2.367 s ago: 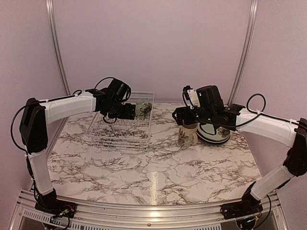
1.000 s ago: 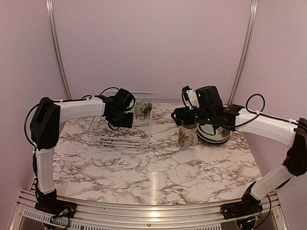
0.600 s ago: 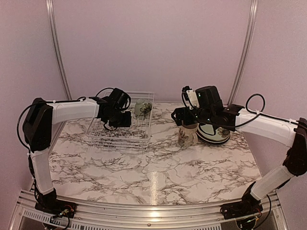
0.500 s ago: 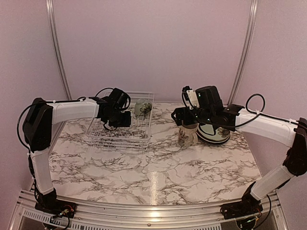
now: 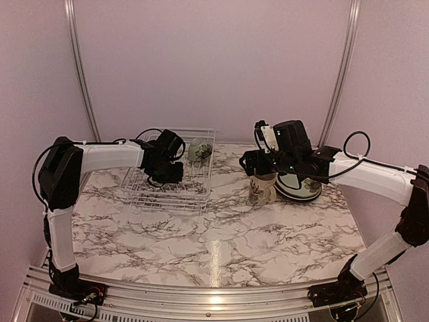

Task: Unload the mixed dishes from the dish rack
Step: Move the dish rack to the center of the board.

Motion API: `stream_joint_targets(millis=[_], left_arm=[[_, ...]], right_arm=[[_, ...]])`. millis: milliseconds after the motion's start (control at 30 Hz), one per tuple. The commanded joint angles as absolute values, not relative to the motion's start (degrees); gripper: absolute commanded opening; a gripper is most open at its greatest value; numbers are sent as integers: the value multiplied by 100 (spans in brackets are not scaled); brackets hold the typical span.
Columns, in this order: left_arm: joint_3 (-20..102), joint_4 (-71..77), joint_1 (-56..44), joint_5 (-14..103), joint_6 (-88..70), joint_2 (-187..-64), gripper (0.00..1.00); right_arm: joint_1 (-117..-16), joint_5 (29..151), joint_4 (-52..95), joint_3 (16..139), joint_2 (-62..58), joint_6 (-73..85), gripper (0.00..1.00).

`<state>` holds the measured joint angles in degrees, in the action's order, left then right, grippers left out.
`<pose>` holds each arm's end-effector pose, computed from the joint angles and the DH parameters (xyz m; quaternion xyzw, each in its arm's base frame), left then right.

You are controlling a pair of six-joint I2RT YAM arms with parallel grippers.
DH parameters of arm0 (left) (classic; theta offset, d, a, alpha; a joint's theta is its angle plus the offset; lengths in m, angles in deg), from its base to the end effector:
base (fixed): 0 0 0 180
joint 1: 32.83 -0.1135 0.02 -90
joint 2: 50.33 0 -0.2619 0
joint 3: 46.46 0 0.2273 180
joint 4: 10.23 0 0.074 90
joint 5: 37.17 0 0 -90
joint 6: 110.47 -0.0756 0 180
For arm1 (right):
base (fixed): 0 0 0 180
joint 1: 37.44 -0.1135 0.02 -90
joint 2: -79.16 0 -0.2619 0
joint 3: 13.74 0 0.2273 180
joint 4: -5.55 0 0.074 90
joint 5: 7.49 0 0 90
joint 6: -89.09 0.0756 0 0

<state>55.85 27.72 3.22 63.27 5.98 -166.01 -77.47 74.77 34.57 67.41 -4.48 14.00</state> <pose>0.3697 -0.2522 0.1812 0.0486 0.9389 -0.0977 0.3265 0.2707 0.2141 0.2861 -0.1571 0.8569 0.1726 0.4596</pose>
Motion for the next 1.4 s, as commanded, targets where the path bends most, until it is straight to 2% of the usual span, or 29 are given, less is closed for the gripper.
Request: stream_joint_targets(millis=[0,167,533,1367], left_arm=[[5698,3023,342,6499,547,-16616,15],[5695,3054,355,6499,510,-16535,0],[5283,2902,420,6621,677,-16018,0],[3434,2647,1145,7004,1589,-14695,0]], right_arm=[[-7809,7544,3352,6766,-411,1461,90],[-7811,7576,3327,6768,-441,1473,90],[-7805,7595,3316,6754,-452,1499,90],[-7815,7653,3238,6689,-403,1521,90]])
